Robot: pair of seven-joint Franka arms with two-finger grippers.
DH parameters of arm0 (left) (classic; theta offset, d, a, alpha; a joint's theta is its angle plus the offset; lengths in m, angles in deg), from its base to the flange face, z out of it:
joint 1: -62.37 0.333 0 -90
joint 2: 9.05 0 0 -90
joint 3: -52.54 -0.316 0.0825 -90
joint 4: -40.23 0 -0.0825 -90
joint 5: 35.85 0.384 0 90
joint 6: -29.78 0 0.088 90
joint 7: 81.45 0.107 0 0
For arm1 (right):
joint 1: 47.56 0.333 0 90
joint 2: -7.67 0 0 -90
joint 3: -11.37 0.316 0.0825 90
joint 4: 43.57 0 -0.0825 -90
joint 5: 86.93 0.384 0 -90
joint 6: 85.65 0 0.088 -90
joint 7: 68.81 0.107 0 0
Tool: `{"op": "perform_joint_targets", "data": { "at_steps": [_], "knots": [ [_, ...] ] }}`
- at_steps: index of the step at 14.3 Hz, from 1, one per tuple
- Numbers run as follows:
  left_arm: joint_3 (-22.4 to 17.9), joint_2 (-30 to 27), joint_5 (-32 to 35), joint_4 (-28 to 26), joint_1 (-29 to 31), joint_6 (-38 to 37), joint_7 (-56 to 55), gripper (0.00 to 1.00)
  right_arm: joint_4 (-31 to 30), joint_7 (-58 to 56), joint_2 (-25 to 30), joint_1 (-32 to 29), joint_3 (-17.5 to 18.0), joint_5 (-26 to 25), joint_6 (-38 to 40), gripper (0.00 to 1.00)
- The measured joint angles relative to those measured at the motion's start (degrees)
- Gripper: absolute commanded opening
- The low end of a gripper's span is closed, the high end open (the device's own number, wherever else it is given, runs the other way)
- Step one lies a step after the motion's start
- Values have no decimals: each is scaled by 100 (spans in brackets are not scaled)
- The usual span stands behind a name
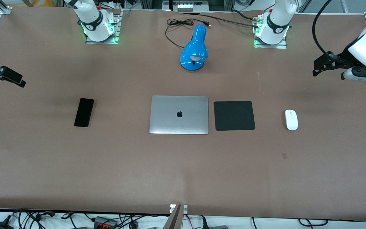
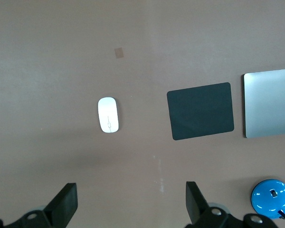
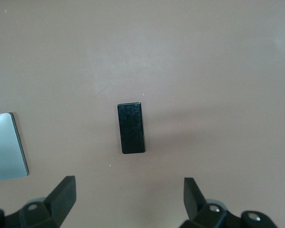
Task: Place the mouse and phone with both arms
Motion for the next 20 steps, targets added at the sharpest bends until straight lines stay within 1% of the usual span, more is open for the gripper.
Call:
{"op": "perform_joint_targets", "data": {
  "at_steps": [8,13,16,18,20],
  "knots": [
    [0,0,0,0,0,-4,0,100,69,0,-23,-4,-12,0,60,100],
    [-1,46,0,0,2,-60,0,100,42,0,-309,17,30,-1,90,100],
    [-21,260,0,11,48,-415,0,100,-2,0,-807,19,37,-1,7,100],
    [-37,386,0,20,77,-681,0,100,-38,0,-1322,42,41,-2,-206,100],
    [-67,680,1,53,103,-732,0,100,-96,0,-1795,82,41,-13,-405,100]
  ]
}}
